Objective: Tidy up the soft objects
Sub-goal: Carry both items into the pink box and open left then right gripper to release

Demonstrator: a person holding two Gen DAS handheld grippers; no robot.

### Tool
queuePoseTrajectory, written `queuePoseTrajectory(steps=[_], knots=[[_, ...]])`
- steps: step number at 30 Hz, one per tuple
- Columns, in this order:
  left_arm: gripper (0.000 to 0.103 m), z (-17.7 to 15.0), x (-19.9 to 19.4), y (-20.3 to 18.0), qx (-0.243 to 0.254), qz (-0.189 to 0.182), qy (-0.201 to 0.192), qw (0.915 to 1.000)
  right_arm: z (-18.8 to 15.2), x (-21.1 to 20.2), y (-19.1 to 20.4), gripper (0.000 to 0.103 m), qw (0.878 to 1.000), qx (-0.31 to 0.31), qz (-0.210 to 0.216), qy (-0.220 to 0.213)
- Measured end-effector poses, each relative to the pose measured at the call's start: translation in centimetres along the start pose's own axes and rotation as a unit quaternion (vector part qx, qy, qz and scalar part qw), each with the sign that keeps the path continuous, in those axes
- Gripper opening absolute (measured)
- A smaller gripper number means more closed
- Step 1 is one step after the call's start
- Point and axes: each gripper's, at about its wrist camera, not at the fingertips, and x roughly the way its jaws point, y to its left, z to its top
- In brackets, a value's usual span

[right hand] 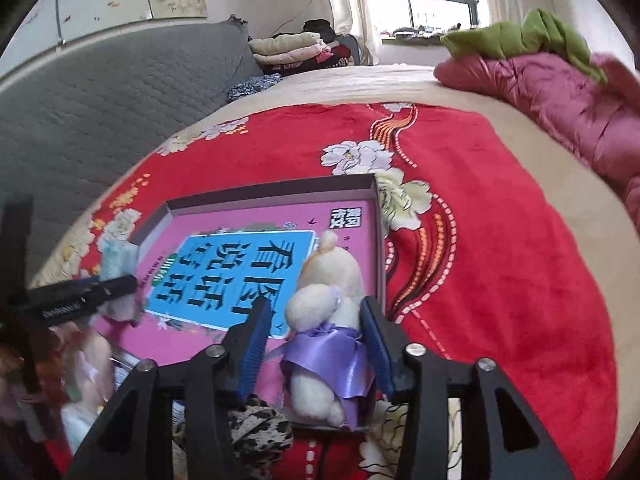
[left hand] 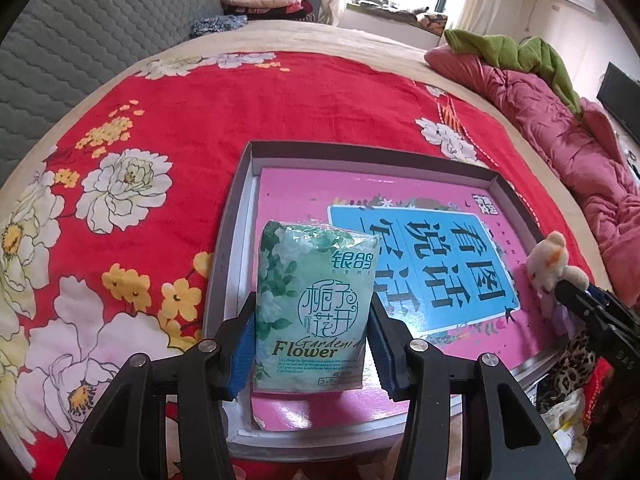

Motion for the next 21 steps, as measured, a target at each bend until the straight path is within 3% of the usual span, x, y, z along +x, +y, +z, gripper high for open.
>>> queuePoseTrajectory(steps=[7,12,21], knots=[[0.053,0.0,0.2,-0.1,0.002,0.003,0.006,1.0,0.2,-0.1,-0.2,0.054,1.0,0.015,0.01,-0.004],[0.063,0.0,0.2,-0.1,0.004,0.005,0.006,1.0,0.4,-0.6,-0.6,0.054,1.0,0.025,0.006,-0.015],[0.065,0.2,-0.9,0.2,-0.001,-0.005,-0.008,1.0,1.0,-2.1,-1.4,0.054,0.998,0.037,0.009,-0.041]])
